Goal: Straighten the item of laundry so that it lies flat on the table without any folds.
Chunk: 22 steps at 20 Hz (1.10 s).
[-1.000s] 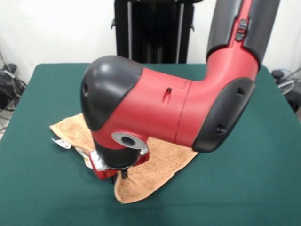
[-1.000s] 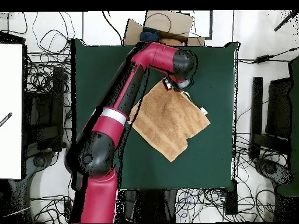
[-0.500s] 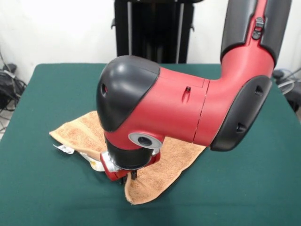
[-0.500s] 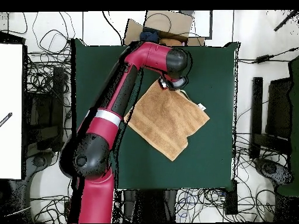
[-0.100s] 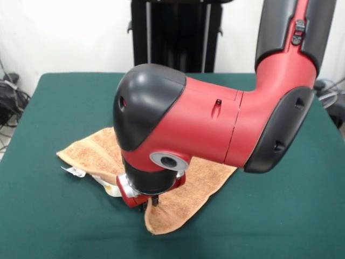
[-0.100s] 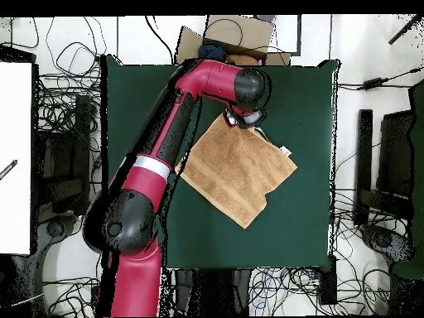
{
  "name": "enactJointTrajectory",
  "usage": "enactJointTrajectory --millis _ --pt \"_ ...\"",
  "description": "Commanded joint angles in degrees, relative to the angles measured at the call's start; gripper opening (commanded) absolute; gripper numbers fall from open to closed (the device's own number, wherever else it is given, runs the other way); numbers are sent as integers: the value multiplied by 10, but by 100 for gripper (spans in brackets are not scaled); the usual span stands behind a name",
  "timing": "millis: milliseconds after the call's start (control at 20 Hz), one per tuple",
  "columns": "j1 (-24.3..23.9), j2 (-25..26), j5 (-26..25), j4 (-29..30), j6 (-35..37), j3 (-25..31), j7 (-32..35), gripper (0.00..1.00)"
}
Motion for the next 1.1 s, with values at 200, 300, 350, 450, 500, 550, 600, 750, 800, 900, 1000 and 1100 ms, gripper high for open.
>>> enactJointTrajectory --millis 200,300,350,450,500,550,600,750,800,900,1000,1100 --pt "18 -11 -6 -11 -45 -15 104 0" --pt "19 -11 -9 -13 -48 -16 105 0" --pt "19 -11 -9 -14 -52 -16 106 0" --pt "20 -12 -10 -15 -63 -12 105 0" --pt "20 -14 -9 -18 -70 -11 109 0" --pt "21 -16 -6 -20 -75 -7 110 0" --pt "21 -18 -3 -24 -82 -4 115 0" --pt "24 -21 0 -26 -88 -2 116 0" --pt "26 -22 1 -26 -89 0 114 0" --pt "30 -23 3 -27 -93 1 107 0" --pt "32 -24 4 -31 -98 1 107 0" --pt "35 -24 4 -35 -99 0 105 0"
